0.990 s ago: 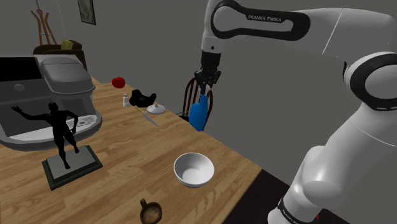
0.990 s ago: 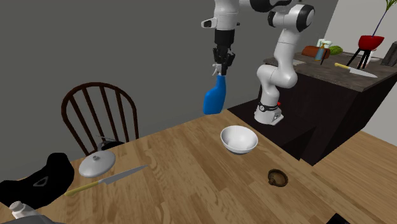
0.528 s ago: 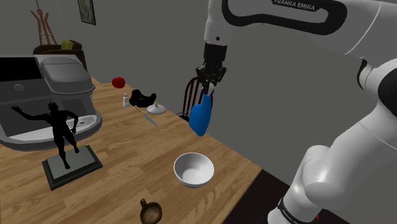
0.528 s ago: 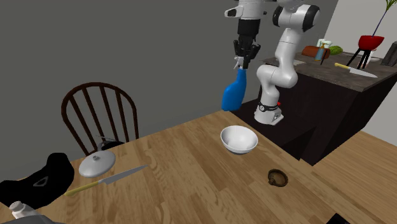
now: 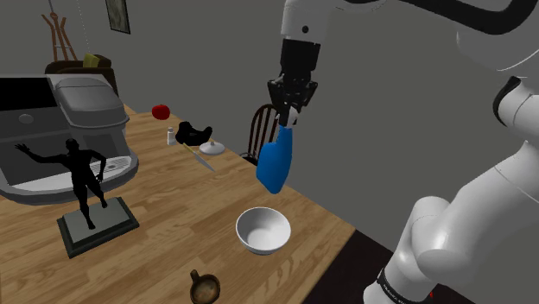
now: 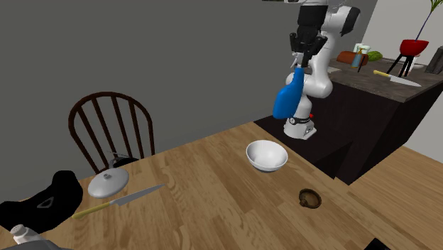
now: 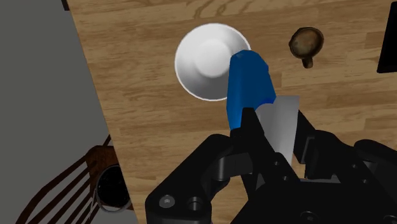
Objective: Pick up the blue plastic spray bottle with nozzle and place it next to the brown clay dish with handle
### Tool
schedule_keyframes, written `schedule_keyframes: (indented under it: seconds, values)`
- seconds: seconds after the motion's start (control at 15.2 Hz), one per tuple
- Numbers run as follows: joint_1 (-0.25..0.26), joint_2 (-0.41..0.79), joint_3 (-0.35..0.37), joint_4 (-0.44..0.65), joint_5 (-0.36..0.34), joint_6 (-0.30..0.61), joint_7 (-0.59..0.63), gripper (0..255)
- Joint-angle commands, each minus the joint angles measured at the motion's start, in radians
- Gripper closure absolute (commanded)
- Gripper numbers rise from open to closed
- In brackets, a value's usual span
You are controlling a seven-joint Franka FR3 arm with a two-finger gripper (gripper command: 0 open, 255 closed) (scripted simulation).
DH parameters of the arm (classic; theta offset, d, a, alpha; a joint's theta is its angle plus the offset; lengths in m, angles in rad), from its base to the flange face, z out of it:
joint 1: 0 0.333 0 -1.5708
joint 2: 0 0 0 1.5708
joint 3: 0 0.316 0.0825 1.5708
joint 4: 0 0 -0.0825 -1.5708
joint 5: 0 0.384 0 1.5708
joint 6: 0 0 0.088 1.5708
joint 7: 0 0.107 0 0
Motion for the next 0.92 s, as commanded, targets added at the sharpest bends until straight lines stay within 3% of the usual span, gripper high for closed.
schedule_keyframes:
  seconds: [0.0,0.26,0.86]
  values:
    - [0.015,-0.014,0.030,0.020,0.014,-0.031,0.048,255]
    - [0.038,-0.013,0.087,0.084,0.036,-0.088,0.137,255]
    - [0.044,-0.079,0.084,-0.105,0.050,0.036,0.121,255]
